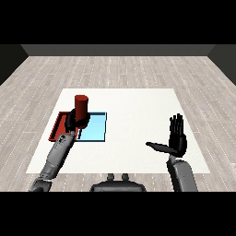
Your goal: Pick the red can and put it in the red box
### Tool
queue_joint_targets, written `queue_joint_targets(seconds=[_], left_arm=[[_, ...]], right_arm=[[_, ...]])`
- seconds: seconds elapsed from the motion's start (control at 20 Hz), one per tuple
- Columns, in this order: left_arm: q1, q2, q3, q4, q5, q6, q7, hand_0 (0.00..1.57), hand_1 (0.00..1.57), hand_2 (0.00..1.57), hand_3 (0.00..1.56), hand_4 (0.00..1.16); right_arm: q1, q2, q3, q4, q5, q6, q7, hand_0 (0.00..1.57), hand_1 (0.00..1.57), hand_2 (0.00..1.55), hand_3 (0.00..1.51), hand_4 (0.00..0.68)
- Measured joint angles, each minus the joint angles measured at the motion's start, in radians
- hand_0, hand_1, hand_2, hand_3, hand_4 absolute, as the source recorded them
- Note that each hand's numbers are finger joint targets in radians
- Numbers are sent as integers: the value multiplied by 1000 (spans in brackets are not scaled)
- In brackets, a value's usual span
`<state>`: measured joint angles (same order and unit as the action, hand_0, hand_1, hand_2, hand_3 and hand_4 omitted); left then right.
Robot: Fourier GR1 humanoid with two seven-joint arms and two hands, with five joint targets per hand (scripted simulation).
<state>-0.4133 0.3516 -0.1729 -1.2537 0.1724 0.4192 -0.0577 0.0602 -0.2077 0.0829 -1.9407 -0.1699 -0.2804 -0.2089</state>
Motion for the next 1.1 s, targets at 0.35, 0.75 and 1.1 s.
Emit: queue_joint_targets(seconds=[0.35, 0.75, 1.1], left_arm=[[-28, 157, 117, 256, -32, -41, 0, 1571, 1571, 1563, 1489, 1083], [-172, 176, 166, 689, -109, -58, -71, 1519, 1519, 1451, 1372, 990], [-267, 121, 171, 983, -166, -38, -103, 761, 761, 745, 497, 764]], right_arm=[[24, 20, -4, 49, 1, 14, -41, 0, 0, 0, 0, 0], [-41, 9, -18, 135, 15, 51, -72, 0, 0, 0, 0, 0], [-94, 26, -2, 246, 86, 23, -97, 0, 0, 0, 0, 0]])
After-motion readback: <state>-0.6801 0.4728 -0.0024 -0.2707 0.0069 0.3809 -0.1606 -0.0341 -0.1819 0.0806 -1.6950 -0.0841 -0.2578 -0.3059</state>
